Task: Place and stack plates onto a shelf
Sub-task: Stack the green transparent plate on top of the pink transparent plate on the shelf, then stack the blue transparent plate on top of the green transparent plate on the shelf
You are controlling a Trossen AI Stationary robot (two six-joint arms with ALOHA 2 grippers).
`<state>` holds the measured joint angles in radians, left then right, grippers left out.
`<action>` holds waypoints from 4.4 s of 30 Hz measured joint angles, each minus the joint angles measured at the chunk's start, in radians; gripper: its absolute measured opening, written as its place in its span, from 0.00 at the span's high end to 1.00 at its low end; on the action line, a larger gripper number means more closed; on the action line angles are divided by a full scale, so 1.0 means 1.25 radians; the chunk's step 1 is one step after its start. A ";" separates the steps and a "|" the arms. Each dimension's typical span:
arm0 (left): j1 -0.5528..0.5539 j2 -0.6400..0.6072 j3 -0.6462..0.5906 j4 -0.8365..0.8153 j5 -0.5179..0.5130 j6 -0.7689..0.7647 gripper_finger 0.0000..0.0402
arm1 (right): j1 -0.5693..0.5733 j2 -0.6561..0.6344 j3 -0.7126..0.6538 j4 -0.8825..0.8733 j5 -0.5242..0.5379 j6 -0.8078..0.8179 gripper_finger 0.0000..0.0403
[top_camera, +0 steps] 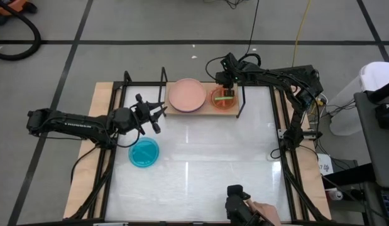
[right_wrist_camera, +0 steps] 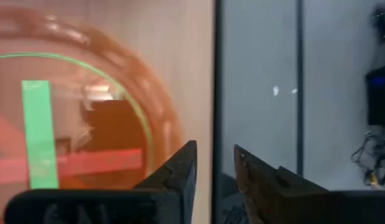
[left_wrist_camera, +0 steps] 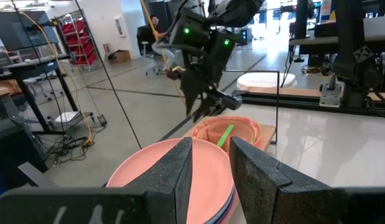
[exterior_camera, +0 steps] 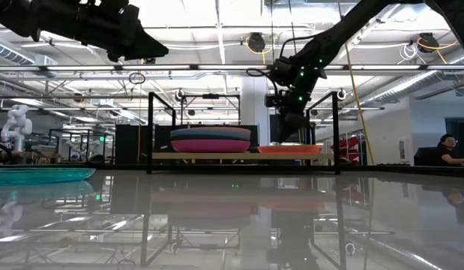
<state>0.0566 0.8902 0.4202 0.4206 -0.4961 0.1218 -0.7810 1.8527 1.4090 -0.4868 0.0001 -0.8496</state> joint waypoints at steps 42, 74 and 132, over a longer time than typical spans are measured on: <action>-0.068 0.014 0.122 -0.448 0.213 -0.105 0.72 | 0.381 -0.870 -0.577 0.674 -0.296 0.468 0.81; -0.440 0.584 0.494 -1.158 0.350 -0.726 0.72 | 0.435 -0.881 -0.750 0.871 -0.207 0.502 0.81; -0.486 0.650 0.432 -1.097 0.315 -0.755 0.99 | 0.460 -0.881 -0.750 0.821 -0.125 0.503 0.81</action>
<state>-0.5514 1.7023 0.9599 -0.9505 -0.1021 -0.8221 -0.2054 0.7513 0.4709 0.5392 -0.1566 -0.2211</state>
